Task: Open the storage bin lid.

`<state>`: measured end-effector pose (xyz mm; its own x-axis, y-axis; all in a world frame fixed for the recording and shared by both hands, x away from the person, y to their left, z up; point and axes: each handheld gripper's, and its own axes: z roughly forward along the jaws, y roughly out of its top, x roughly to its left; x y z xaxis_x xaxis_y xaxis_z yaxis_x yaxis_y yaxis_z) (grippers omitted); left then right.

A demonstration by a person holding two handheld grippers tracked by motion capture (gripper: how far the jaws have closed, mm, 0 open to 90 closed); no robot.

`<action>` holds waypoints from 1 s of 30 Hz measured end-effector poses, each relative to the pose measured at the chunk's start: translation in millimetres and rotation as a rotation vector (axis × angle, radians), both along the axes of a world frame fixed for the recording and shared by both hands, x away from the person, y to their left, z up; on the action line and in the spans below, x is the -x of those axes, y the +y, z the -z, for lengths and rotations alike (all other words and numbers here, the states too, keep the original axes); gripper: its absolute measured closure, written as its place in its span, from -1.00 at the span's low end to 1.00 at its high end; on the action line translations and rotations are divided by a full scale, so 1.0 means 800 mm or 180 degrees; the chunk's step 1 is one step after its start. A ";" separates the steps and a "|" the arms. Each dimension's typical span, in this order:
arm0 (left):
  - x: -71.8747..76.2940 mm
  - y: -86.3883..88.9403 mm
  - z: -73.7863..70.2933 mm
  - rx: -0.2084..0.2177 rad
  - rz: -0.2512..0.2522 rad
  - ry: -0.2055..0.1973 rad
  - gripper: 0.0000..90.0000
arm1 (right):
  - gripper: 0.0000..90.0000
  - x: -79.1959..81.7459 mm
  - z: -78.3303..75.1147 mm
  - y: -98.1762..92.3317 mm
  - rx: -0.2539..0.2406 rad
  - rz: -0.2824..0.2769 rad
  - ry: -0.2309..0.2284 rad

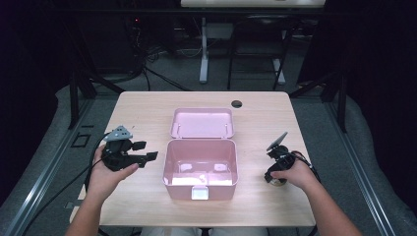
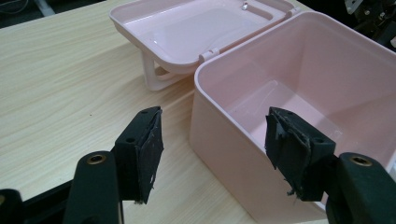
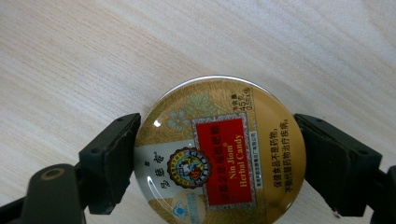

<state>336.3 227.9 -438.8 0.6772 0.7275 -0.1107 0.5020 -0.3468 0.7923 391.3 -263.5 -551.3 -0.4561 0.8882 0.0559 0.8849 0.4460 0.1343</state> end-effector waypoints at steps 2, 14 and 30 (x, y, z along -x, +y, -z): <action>0.000 0.000 0.000 0.0000 0.0002 0.0001 -0.19 | -0.61 0.000 0.000 0.002 0.0024 0.0003 0.0008; -0.001 0.003 0.000 0.0039 0.0004 0.0014 -0.19 | -0.59 -0.003 0.003 0.011 0.0215 -0.0046 0.0011; -0.001 0.002 0.002 0.0018 -0.0006 0.0023 -0.19 | -0.61 -0.002 0.001 0.011 0.0227 -0.0073 0.0058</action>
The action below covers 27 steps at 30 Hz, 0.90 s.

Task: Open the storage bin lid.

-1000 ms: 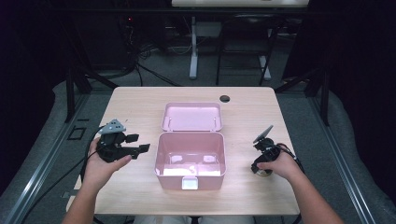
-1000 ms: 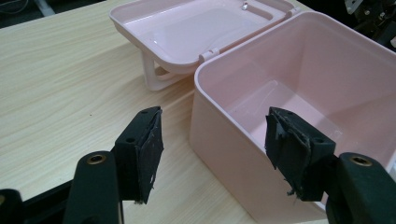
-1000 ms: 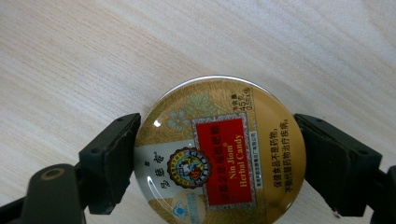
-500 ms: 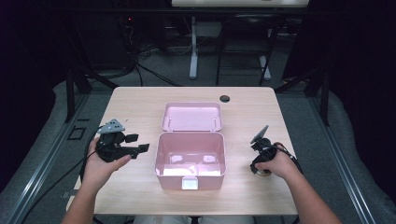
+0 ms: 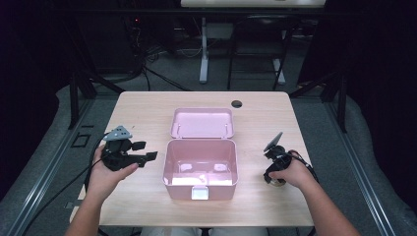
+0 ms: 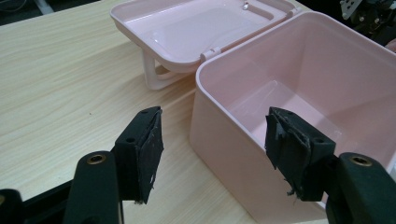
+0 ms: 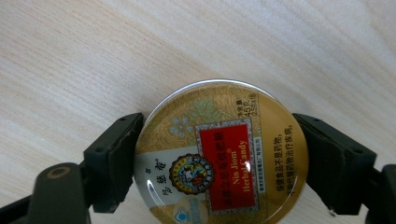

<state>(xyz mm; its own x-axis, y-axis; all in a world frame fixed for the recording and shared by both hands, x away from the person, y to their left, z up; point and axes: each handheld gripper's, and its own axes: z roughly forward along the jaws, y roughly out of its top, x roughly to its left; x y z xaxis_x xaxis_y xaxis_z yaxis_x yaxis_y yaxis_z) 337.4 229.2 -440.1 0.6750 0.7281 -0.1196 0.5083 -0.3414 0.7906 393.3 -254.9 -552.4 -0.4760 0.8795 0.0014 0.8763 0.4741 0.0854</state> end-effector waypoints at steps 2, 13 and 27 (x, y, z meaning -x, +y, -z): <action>0.000 0.000 0.000 -0.0001 -0.0005 -0.0002 -0.19 | -0.65 0.000 0.000 0.000 -0.0024 0.0016 0.0018; 0.000 -0.001 0.000 -0.0004 0.0000 0.0005 -0.19 | -0.60 0.004 0.000 -0.003 -0.0060 0.0073 0.0031; 0.000 0.000 0.001 -0.0003 -0.0012 -0.0002 -0.19 | -0.56 0.004 -0.003 -0.001 -0.0066 0.0054 0.0019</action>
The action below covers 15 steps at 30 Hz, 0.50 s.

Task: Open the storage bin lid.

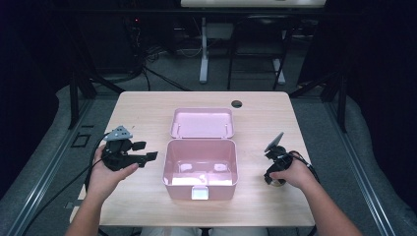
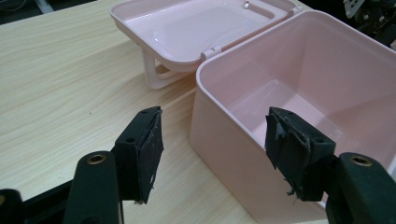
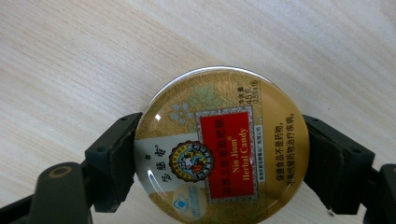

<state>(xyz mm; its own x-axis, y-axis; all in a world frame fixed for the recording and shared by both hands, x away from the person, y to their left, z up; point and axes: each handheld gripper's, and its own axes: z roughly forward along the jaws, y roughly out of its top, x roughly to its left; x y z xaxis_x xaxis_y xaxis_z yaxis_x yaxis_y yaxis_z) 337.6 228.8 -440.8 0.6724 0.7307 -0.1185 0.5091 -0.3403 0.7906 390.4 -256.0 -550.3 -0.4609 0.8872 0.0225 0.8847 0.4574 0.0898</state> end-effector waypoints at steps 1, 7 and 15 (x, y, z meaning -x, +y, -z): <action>0.000 0.000 0.000 -0.0001 0.0000 -0.0001 -0.19 | -0.56 0.000 -0.002 0.000 -0.0008 -0.0018 0.0002; 0.000 0.001 -0.001 -0.0001 0.0009 -0.0004 -0.19 | -0.56 0.001 -0.015 0.004 -0.0012 -0.0035 -0.0054; 0.001 0.002 -0.002 0.0011 0.0002 -0.0010 -0.19 | -0.56 0.001 -0.036 0.011 -0.0009 -0.0133 -0.0058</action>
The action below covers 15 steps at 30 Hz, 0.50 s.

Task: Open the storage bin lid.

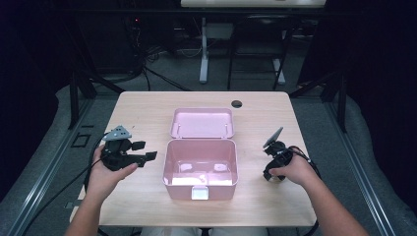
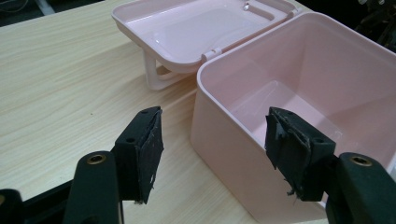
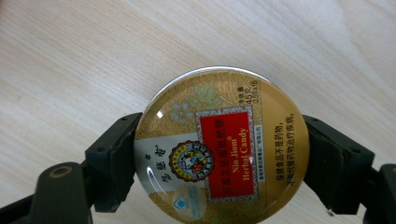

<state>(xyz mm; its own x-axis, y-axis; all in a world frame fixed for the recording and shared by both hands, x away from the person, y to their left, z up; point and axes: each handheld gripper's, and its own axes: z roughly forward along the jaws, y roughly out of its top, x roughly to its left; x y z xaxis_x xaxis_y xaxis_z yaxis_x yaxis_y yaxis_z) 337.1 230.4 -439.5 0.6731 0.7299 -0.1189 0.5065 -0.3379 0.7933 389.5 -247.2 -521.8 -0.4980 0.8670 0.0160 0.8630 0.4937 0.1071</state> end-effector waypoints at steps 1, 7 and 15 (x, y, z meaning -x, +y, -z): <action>0.000 0.000 0.000 0.0001 0.0001 0.0002 -0.19 | -0.56 0.000 -0.003 0.001 -0.0009 -0.0020 0.0001; 0.000 0.000 0.001 -0.0001 0.0003 0.0004 -0.19 | -0.56 0.000 -0.019 0.005 -0.0009 -0.0091 -0.0051; -0.001 0.001 0.001 -0.0004 -0.0001 0.0017 -0.19 | -0.56 0.002 -0.041 0.012 0.0008 -0.0150 -0.0037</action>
<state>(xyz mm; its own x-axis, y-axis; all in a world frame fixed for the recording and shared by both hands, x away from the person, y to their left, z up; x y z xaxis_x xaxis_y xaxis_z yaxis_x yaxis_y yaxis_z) 337.7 231.3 -440.2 0.6723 0.7302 -0.1217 0.5108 -0.3387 0.7902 388.0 -237.8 -488.9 -0.5384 0.8427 0.0077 0.8375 0.5340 0.1157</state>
